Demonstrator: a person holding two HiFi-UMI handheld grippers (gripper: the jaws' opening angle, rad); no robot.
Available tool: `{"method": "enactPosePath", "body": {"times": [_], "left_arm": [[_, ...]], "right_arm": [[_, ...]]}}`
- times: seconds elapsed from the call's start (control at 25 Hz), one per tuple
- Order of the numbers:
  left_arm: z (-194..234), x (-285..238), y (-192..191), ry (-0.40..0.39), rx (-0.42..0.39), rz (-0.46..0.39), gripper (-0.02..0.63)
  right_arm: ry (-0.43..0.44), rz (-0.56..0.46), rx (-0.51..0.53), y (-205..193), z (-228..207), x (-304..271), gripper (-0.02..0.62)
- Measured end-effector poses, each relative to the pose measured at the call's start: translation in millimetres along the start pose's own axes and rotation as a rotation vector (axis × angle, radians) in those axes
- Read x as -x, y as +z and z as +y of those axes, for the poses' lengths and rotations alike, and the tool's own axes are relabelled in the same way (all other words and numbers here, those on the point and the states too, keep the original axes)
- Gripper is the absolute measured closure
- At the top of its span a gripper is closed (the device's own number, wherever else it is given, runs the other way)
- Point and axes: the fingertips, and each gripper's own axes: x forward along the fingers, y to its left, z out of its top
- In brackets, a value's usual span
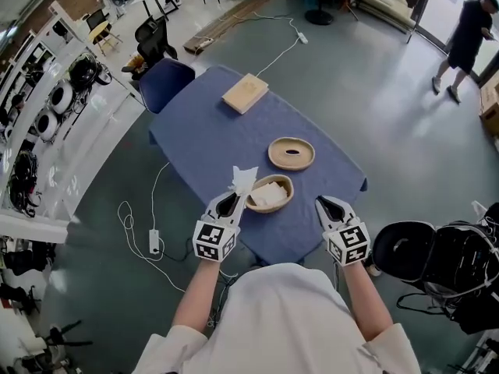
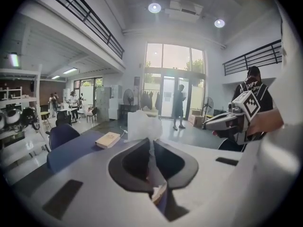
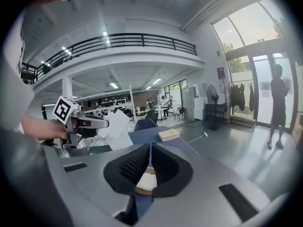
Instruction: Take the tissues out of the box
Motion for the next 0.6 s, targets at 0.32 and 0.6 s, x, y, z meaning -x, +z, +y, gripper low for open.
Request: {"method": "enactPosePath", "body": {"times": [0.32,0.6], "left_arm": [[10.1,59.9,57.0,0.014,0.003,-0.111,0.577],[15.7,92.6,82.7,0.038,0.003,-0.185,0.577]], "right_arm": [[0.03,-0.083,0.039,53.0,23.3,-7.4,0.557],[0.046,-0.152,0.079,88.4,33.3,-7.8,0.557]]}}
